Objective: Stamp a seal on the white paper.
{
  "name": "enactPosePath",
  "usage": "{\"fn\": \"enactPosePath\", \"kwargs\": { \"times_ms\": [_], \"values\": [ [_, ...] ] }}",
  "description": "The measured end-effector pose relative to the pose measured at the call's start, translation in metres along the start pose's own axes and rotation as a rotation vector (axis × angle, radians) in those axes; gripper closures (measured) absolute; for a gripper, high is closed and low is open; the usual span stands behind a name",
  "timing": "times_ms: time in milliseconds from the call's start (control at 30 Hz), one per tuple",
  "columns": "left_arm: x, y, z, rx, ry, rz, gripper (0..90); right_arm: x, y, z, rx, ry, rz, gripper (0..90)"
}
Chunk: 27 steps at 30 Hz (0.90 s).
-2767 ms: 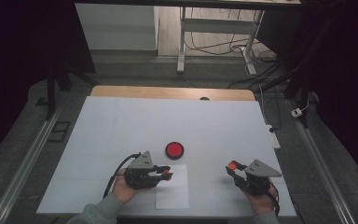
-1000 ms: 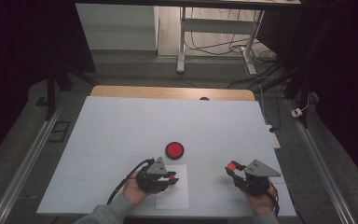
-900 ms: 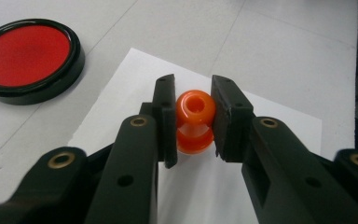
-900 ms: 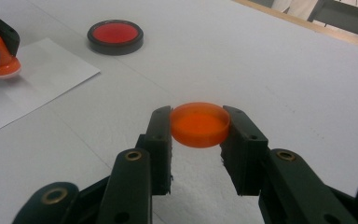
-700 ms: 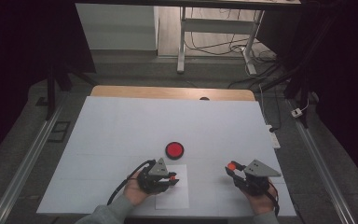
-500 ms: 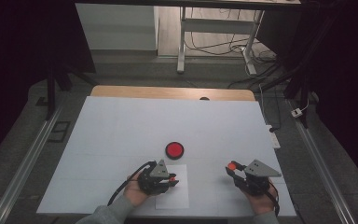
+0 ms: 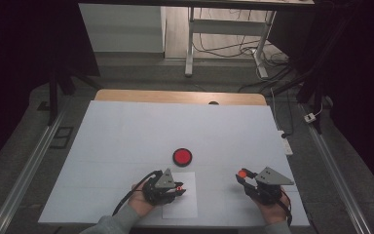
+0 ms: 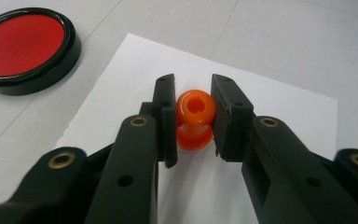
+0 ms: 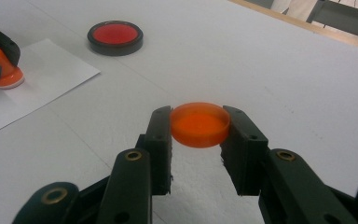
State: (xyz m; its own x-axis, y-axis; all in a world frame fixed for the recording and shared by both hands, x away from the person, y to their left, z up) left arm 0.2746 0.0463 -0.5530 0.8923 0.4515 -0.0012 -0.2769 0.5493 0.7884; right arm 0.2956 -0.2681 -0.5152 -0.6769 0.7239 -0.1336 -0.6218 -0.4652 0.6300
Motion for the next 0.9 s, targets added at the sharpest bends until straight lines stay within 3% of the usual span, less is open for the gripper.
{"fn": "enactPosePath", "kwargs": {
  "times_ms": [467,900],
  "values": [
    [-0.0046,-0.0001,0.0003,0.012,-0.033,0.047,72.8,-0.003,0.0028,0.0005,-0.012,-0.01,-0.01,64.2],
    [-0.0059,-0.001,-0.0004,0.003,-0.025,0.057,72.9,-0.0018,0.0032,0.001,-0.014,-0.011,-0.011,64.2]
  ]
}}
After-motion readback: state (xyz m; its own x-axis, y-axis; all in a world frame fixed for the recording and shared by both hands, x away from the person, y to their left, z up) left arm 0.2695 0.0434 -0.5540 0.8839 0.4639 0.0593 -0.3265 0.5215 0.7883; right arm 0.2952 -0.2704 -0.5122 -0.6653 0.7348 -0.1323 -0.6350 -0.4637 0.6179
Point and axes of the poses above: each handheld gripper's, and its own axes: y roughly backward along the jaws, z roughly out of its top, x roughly to its left, the point moved 3 cm from there along -y, roughly forward along the jaws, and after that the axes turned 10 degrees about x, right-handed, at the moved point
